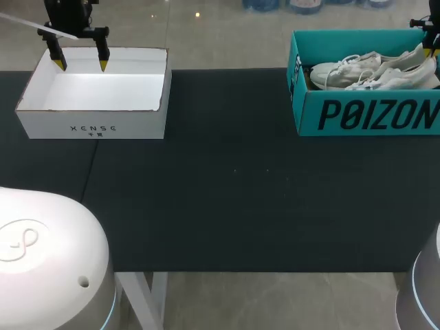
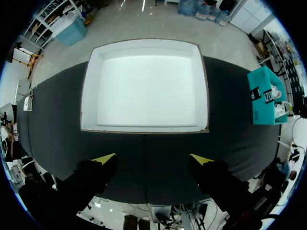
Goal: Take the shoe out of the shoebox, open the shoe tongue, remove and reinsert the insole, then place the shoe into the shoebox
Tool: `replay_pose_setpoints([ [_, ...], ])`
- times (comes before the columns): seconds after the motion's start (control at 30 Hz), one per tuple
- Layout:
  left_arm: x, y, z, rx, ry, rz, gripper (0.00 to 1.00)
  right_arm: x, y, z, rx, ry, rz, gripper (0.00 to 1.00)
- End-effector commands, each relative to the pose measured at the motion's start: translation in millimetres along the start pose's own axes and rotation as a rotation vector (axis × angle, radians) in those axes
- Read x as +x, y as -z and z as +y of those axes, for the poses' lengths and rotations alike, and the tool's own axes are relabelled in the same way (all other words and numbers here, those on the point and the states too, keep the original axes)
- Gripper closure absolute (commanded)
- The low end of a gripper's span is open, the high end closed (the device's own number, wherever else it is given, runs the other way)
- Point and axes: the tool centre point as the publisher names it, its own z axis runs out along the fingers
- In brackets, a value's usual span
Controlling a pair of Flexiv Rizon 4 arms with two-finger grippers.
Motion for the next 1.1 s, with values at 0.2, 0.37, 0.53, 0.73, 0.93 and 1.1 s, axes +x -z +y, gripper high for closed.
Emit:
replay_pose_setpoints([
  [0.2, 0.0, 0.0, 0.0, 0.0, 0.0, 0.0, 0.0, 7.7, 39.2, 8.8, -0.026, 0.002, -0.006, 1.0],
  [0.37, 0.0, 0.0, 0.0, 0.0, 0.0, 0.0, 0.0, 10.8, 57.9, 10.9, -0.044, -0.005, -0.004, 1.0],
  [0.53, 0.0, 0.0, 0.0, 0.0, 0.0, 0.0, 0.0, 17.3, 90.6, 14.2, -0.079, 0.0, 0.012, 1.0],
  [0.73, 0.0, 0.0, 0.0, 0.0, 0.0, 0.0, 0.0, 26.2, 139.7, 16.6, -0.135, 0.005, 0.053, 1.0],
  [0.93, 0.0, 0.0, 0.0, 0.0, 0.0, 0.0, 0.0, 39.1, 188.8, 10.1, -0.189, 0.014, 0.102, 1.0],
  [1.1, 0.0, 0.0, 0.0, 0.0, 0.0, 0.0, 0.0, 48.5, 226.1, -3.8, -0.22, 0.005, 0.15, 1.0],
])
